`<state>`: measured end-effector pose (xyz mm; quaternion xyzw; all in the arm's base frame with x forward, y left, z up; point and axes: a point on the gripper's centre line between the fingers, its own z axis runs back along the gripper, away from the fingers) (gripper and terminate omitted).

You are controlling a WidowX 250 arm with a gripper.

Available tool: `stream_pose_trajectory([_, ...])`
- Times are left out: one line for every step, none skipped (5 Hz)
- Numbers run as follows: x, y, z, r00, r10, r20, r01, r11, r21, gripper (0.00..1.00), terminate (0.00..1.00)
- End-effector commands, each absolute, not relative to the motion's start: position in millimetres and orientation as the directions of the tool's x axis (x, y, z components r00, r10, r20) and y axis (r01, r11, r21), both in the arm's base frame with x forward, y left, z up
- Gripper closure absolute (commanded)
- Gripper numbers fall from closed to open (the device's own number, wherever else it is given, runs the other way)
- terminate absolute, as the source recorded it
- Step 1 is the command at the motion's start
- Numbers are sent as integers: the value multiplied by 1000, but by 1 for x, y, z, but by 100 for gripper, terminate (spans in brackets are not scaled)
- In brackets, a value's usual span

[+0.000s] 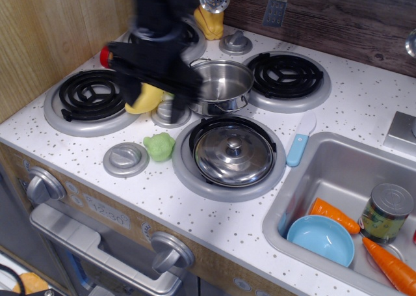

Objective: Put lid on pot or pan

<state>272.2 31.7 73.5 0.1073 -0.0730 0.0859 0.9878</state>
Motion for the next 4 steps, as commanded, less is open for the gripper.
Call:
stream_pose_trajectory([287,-3,72,953,133,272,-198,954,225,0,0])
stream_pose_trajectory([302,-10,59,954,87,287,-158,960,233,0,0])
stream_pose_trajectory([313,-7,58,961,41,274,-105,969,222,0,0])
stream_pose_trajectory([313,-13,52,960,44,277,-102,975,198,0,0])
